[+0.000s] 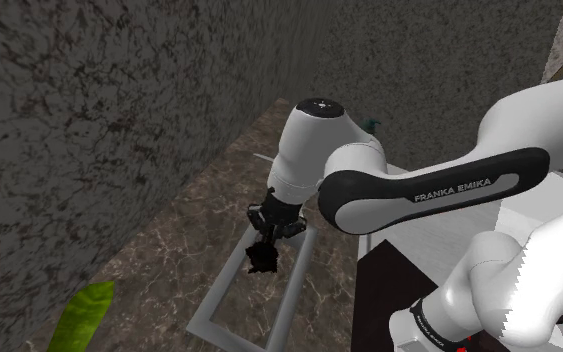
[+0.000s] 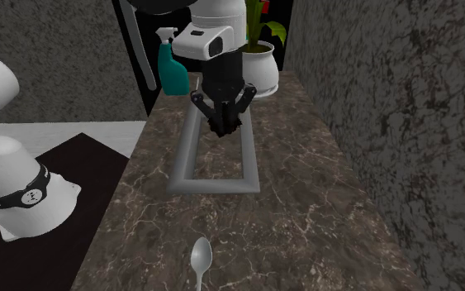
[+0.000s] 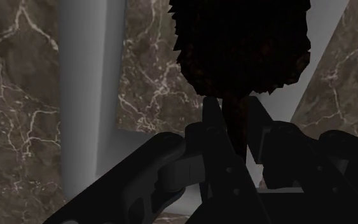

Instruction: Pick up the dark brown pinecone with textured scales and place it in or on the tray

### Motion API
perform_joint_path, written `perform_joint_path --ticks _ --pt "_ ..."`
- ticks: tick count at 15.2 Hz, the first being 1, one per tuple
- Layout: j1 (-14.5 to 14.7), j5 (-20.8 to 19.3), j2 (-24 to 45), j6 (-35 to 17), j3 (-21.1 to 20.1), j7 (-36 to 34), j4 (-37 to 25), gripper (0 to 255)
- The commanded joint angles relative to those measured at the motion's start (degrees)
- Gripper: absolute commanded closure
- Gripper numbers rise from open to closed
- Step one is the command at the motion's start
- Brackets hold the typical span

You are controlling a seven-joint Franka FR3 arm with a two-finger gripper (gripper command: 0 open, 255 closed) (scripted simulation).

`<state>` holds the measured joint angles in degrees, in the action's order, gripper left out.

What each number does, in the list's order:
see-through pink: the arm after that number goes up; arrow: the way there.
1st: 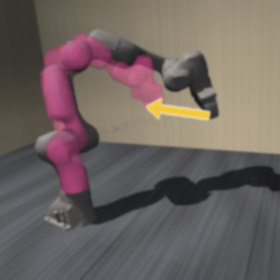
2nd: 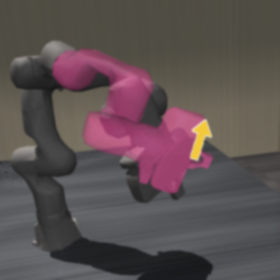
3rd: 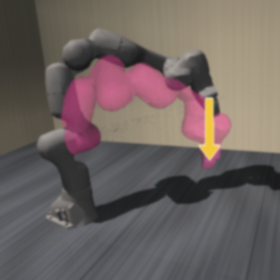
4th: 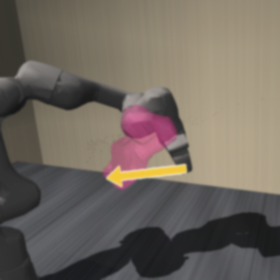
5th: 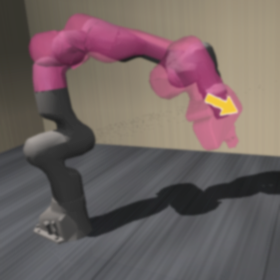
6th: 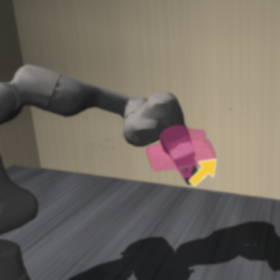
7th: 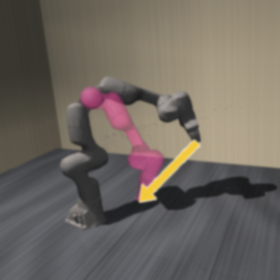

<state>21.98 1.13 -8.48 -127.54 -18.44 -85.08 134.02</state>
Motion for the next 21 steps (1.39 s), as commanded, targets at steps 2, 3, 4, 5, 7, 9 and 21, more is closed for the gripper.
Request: perform_joint_path --ticks 2,3,4,5,7,9,21 --pt "0.00 -0.41 1.15 -2.49 -0.20 -0.47 1.35 255" --pt "-0.03 -0.72 1.93 -3.82 -0.29 -0.73 1.95 255" --pt "-0.02 -0.72 1.93 -3.82 -0.27 -0.73 1.95 255" --pt "0.00 -0.72 1.92 -3.82 -0.26 -0.73 1.95 255" --pt "0.02 -0.72 1.93 -3.82 -0.24 -0.74 1.95 255" --pt "0.04 -0.73 1.93 -3.82 -0.22 -0.74 1.95 255" --pt "0.28 0.73 -2.22 3.77 0.22 0.38 -1.68 0"
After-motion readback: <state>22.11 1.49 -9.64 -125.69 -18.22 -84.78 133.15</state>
